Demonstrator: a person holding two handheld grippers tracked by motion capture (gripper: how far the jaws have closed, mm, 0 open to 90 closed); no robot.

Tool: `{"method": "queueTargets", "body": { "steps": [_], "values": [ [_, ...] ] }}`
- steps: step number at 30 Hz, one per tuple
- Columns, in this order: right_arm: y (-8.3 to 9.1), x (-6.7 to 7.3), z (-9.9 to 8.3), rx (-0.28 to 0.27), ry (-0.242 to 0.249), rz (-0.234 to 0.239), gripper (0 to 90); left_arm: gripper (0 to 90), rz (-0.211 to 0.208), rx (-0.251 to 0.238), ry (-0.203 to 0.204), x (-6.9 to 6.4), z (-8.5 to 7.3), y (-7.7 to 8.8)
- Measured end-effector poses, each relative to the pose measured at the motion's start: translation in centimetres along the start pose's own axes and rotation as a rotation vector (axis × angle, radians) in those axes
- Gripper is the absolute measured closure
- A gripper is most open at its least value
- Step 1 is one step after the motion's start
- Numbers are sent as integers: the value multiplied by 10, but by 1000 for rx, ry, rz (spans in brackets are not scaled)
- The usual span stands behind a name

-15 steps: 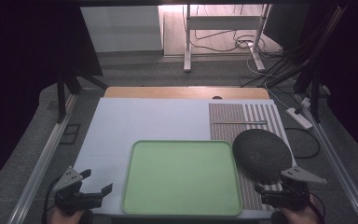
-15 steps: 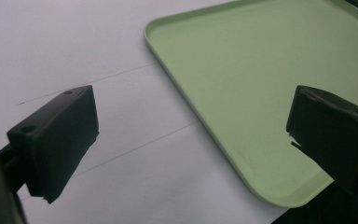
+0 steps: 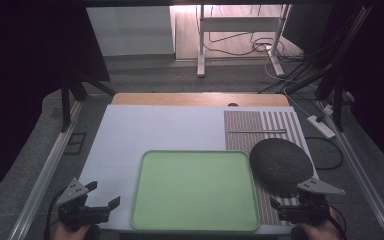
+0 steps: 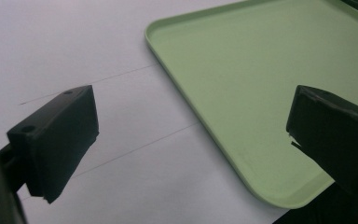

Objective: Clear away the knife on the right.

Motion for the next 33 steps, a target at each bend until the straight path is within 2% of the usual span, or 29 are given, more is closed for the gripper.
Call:
{"method": "queueTargets", "body": {
  "steps": [16, 29, 33],
  "values": [
    [-3, 2, 2, 24, 17, 11, 0, 29, 2, 1, 9, 1, 0, 0],
    [-15, -4, 16, 41, 46, 4, 0, 29, 1, 2, 13, 1, -1, 0],
    [-20, -11, 23, 20, 15, 32, 0, 30, 4, 2, 13, 1, 0, 0]
  ]
}}
Point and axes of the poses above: each handheld gripper's, and its own axes: y roughly backward along the jaws, z roughly out of its top, x roughly to its left, the point moved 3 cm from there along -y, roughly forward along the jaws, and after that the axes turned 8 degrees about -y, right-handed, at the moved point
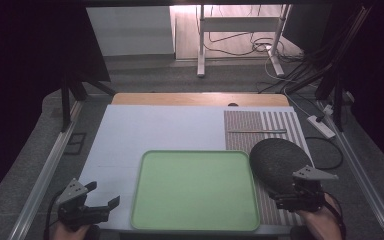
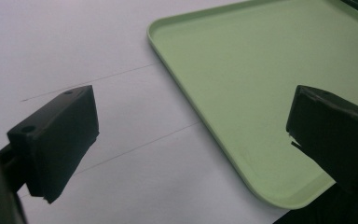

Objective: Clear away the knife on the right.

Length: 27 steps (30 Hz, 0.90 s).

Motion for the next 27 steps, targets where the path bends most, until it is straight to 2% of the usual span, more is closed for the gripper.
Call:
{"method": "queueTargets", "body": {
  "steps": [5, 10, 17, 19, 27],
  "values": [
    [-8, -7, 7, 5, 2, -10, 0, 30, 0, -1, 2, 0, 0, 0],
    [-14, -14, 14, 15, -19, -10, 0, 29, 1, -1, 2, 0, 0, 0],
    [-23, -21, 24, 12, 2, -30, 0, 29, -1, -2, 6, 0, 0, 0],
    [-28, -25, 26, 19, 23, -33, 0, 29, -1, -1, 5, 0, 0, 0],
    [-39, -35, 36, 19, 16, -51, 0, 28, -1, -3, 8, 1, 0, 0]
  ]
}}
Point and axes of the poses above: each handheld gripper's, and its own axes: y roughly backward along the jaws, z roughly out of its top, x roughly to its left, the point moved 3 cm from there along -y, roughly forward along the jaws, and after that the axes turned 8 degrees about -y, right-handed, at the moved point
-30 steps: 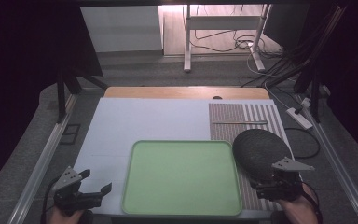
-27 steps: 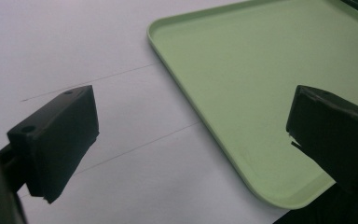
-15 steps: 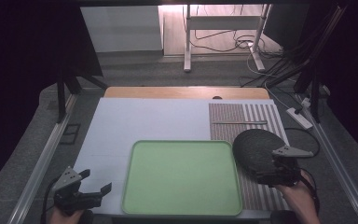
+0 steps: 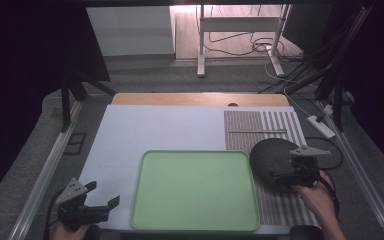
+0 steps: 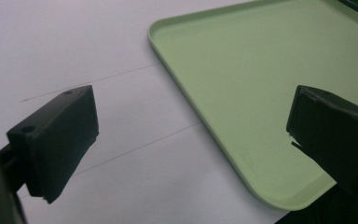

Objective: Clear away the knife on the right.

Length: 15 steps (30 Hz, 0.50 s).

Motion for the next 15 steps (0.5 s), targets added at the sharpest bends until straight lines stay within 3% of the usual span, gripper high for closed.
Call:
{"method": "queueTargets", "body": {
  "steps": [9, 15],
  "values": [
    [-20, -14, 15, 13, -4, -23, 0, 28, 0, 1, 2, 0, 0, 0],
    [-33, -26, 24, 40, 1, -65, 0, 28, 0, 1, 2, 0, 0, 0]
  ]
}}
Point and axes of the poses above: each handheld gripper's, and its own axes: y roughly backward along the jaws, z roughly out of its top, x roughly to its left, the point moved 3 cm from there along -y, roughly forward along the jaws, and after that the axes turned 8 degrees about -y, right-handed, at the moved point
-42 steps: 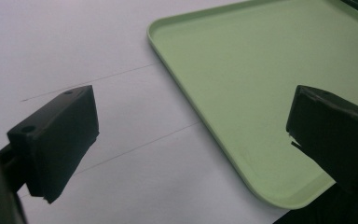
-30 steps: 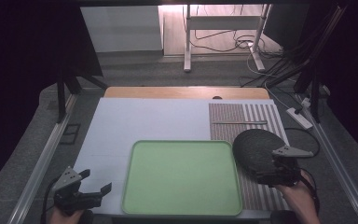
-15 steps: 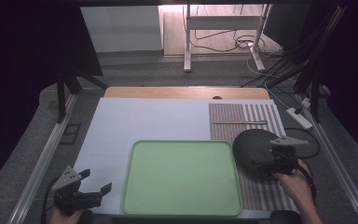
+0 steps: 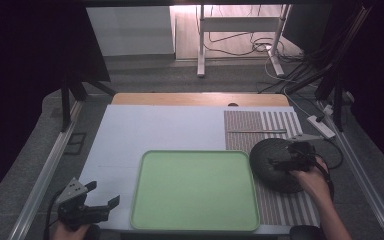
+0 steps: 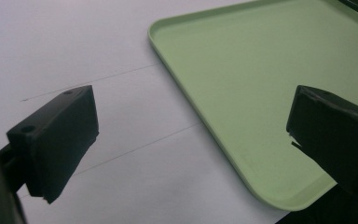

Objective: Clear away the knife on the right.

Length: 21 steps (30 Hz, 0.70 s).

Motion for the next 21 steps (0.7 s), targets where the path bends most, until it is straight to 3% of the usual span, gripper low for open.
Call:
{"method": "queueTargets", "body": {
  "steps": [6, 13, 21],
  "values": [
    [-12, -8, 10, 26, -1, -40, 0, 28, -1, -1, 2, 0, 0, 0],
    [-28, -17, 21, 57, -8, -45, 0, 28, -1, -2, 2, 0, 0, 0],
    [-45, -28, 38, 56, -62, -58, 0, 28, -2, -3, 4, 0, 0, 0]
  ]
}}
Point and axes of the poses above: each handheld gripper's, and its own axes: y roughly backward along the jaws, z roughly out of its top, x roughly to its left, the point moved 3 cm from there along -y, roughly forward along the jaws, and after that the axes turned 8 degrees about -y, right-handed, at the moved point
